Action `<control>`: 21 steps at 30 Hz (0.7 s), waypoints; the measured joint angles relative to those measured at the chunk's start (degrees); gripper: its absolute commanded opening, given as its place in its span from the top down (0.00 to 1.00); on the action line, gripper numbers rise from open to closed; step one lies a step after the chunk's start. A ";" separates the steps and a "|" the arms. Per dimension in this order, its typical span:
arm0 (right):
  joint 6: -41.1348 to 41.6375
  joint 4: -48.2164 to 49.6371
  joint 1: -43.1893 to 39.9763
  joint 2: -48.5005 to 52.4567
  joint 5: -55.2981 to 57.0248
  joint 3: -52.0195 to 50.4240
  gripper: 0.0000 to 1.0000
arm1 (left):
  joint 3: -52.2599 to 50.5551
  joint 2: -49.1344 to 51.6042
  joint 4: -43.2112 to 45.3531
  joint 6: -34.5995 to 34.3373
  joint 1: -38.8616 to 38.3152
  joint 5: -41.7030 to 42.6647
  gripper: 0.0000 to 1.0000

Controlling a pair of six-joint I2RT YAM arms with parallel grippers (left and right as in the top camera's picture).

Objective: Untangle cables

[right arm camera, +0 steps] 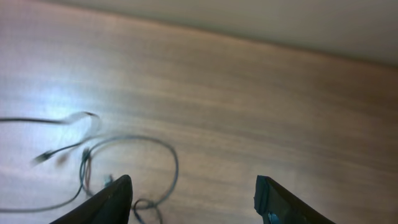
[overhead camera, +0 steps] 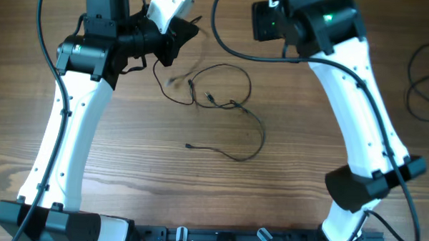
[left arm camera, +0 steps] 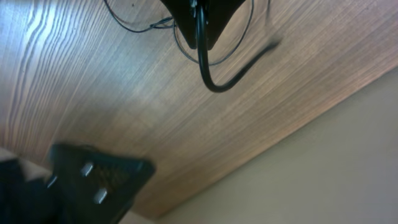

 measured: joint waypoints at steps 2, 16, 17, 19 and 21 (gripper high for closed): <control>0.00 -0.48 0.00 1.36 -2.25 -0.02 0.35 | 0.00 -0.02 0.57 -0.72 0.00 -0.98 0.96; -12.15 2.82 -0.02 2.58 -19.37 -0.24 0.07 | 0.02 -0.02 3.39 -3.52 3.89 -3.02 0.95; -14.49 3.06 -0.02 2.58 -21.31 -0.24 0.03 | 0.02 -0.02 3.43 -3.52 5.05 -1.44 0.95; -20.04 3.26 0.00 2.58 -26.56 -0.48 0.00 | 0.02 -0.02 3.43 -3.50 7.69 2.34 0.95; -25.97 3.58 0.00 2.58 -31.58 -1.60 0.00 | 0.02 -0.02 3.45 -3.50 9.90 5.88 0.95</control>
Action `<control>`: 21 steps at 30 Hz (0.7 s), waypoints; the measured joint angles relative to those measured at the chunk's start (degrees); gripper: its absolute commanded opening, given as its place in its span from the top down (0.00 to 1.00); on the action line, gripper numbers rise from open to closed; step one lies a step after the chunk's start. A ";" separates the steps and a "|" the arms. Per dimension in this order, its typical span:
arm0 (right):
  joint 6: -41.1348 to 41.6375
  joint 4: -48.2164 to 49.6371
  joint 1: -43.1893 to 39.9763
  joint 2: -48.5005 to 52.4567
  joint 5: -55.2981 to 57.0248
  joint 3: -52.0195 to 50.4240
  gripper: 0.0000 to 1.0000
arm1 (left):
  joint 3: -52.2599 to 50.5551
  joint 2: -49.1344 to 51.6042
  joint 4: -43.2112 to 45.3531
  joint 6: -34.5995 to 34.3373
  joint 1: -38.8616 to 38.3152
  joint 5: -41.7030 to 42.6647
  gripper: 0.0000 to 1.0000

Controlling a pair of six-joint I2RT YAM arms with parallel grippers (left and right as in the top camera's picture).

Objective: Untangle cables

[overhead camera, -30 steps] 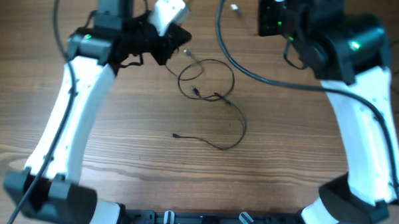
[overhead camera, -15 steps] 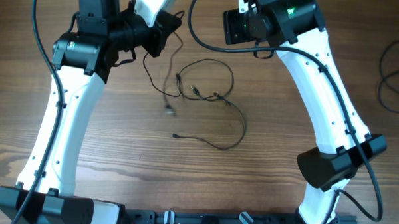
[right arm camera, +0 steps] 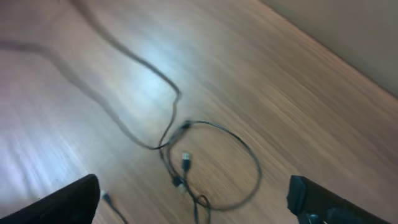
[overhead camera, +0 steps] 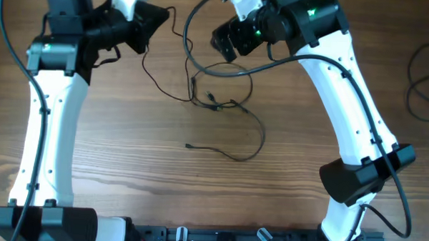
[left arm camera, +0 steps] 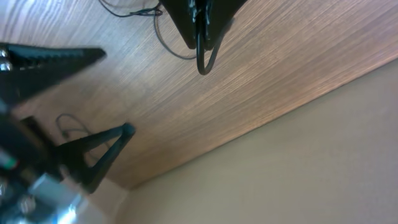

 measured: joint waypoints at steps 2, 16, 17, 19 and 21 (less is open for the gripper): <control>-5.33 1.07 0.00 0.00 -4.92 -2.38 0.00 | 0.00 0.00 0.20 -0.02 1.42 3.02 0.95; -12.48 11.23 0.00 0.00 -12.15 -20.31 0.00 | 0.11 6.16 0.83 -0.31 1.31 16.11 0.49; -12.48 11.26 0.00 0.00 -12.17 -20.31 0.00 | 0.09 6.16 0.83 -0.33 1.25 16.26 0.49; -12.48 11.28 0.00 0.00 -12.11 -20.31 0.00 | 0.11 6.16 1.05 -0.44 1.25 16.46 0.49; -12.22 11.28 0.00 0.00 -11.80 -20.37 0.00 | 0.11 6.16 1.05 -0.44 1.29 16.20 0.48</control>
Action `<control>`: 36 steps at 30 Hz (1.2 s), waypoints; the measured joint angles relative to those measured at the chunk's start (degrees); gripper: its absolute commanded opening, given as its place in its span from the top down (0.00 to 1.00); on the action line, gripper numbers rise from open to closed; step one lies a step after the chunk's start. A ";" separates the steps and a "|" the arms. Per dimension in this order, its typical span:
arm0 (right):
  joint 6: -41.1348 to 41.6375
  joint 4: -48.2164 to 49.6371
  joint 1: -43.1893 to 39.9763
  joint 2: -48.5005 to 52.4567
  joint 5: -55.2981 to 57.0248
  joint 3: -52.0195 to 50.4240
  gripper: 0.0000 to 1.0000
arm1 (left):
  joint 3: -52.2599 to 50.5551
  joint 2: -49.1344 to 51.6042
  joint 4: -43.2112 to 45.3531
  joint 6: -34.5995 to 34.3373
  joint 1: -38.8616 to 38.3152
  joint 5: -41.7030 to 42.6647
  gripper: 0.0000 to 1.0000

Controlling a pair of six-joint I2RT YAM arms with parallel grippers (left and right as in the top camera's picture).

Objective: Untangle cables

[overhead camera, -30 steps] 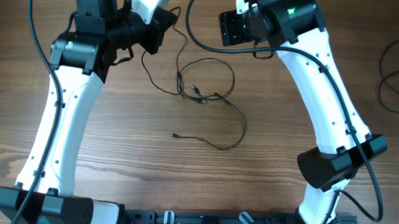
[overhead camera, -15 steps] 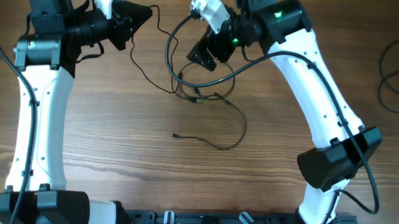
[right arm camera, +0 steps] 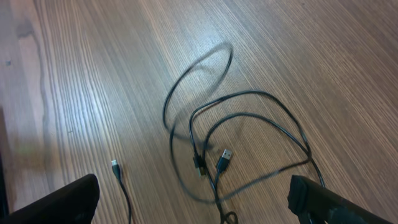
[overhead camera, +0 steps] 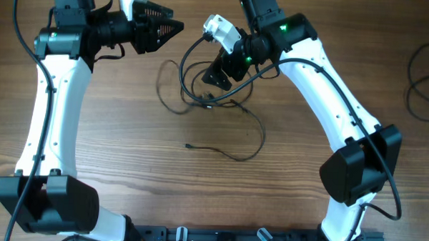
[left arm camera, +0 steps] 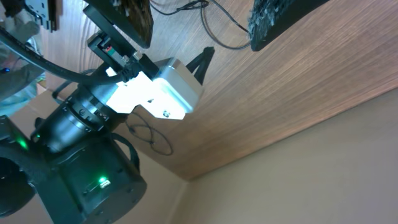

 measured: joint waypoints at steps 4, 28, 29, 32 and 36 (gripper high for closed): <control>4.90 0.48 0.00 0.00 4.79 -0.02 0.00 | 0.00 0.00 0.85 -1.97 1.03 -3.06 0.48; 45.44 0.96 10.84 8.41 29.79 -0.57 0.00 | 0.00 0.00 -3.72 -9.84 6.58 -9.09 0.48; 46.66 0.96 10.91 8.44 30.45 -0.68 0.00 | 0.00 0.00 -3.72 -9.84 6.58 -9.09 0.48; 50.58 1.18 10.91 8.46 31.71 -2.40 0.00 | 0.00 0.00 -4.22 -9.84 6.58 -9.27 0.49; 52.43 4.11 11.08 8.72 32.11 -5.84 0.00 | 0.00 0.00 -4.57 -9.84 6.58 -9.29 0.48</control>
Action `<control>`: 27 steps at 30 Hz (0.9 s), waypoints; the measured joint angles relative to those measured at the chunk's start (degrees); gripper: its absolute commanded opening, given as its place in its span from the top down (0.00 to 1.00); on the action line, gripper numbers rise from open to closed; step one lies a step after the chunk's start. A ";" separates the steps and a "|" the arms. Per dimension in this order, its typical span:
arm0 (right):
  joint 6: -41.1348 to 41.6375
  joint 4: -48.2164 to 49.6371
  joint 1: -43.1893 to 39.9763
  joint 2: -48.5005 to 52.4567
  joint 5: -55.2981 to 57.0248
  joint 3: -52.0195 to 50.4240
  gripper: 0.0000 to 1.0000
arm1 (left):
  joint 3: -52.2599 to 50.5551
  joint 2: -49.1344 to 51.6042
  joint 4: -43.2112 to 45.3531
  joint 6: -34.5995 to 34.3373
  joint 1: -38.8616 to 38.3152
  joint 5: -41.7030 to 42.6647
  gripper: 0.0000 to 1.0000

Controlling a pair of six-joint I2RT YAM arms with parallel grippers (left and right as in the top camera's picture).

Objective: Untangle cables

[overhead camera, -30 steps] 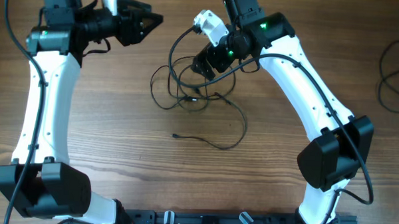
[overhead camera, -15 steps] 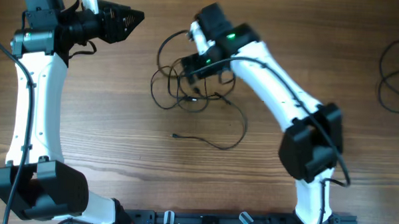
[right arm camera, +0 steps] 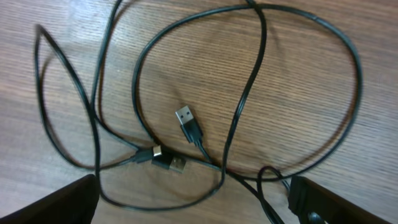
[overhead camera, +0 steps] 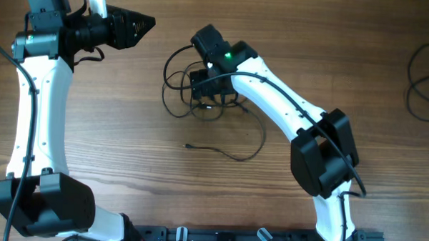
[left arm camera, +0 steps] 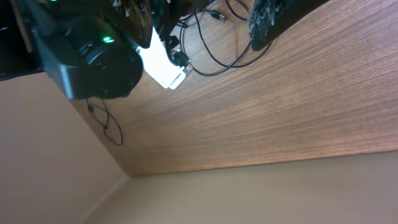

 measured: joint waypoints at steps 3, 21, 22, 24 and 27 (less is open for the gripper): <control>0.37 2.99 0.48 0.59 -0.04 -2.12 0.00 | 0.00 0.00 -0.20 0.02 0.00 -0.02 0.49; -1.60 9.92 0.94 0.85 -6.51 -4.48 0.00 | 0.00 0.00 -4.17 4.61 0.00 -0.24 0.49; -1.60 9.88 0.94 0.85 -4.59 -4.50 0.00 | 0.00 0.00 -4.26 4.68 0.00 -0.24 0.50; -1.62 9.77 0.94 0.85 -2.49 -4.50 0.00 | 0.00 0.00 -4.28 4.81 0.00 -0.24 0.50; -1.62 9.70 0.94 0.85 -0.66 -4.52 0.00 | 0.00 0.00 -4.28 4.83 0.00 -0.24 0.50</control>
